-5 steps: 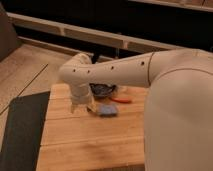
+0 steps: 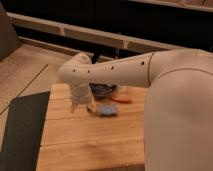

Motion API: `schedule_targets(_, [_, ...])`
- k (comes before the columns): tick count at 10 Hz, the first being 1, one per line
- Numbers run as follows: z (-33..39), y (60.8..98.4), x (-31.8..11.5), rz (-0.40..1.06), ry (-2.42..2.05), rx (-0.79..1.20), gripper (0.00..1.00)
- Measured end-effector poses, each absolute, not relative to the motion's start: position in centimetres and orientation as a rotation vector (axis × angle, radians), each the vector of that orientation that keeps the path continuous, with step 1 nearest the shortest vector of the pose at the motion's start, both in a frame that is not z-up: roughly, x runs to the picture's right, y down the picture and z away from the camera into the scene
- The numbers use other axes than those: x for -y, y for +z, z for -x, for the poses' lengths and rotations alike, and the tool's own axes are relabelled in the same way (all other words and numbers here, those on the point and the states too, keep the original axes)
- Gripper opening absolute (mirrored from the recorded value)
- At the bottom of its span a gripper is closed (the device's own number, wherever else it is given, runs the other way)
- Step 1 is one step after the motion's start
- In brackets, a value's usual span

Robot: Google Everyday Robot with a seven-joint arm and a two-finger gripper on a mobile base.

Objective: Place the ceramic cup over the eraser

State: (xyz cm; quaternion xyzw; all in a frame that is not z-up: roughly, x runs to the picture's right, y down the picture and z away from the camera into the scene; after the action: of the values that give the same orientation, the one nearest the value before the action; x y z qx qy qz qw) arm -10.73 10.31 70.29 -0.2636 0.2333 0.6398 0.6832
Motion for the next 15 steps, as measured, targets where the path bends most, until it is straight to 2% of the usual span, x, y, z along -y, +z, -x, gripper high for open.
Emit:
schedule_targets(5, [10.9,70.2,-10.0,0.582,1.434,-0.514,0.65])
schedule_targets(7, [11.8,71.0,-6.9,0.517,1.433,-0.421,0.65])
schedule_targets(10, [10.7,71.6,1.5,0.365,1.421,-0.199,0.65])
schedule_targets(11, [10.1,71.5,2.7,0.339,1.426,-0.173,0.65])
schedule_targets(15, [10.2,71.6,3.0,0.331,1.422,-0.167,0.65])
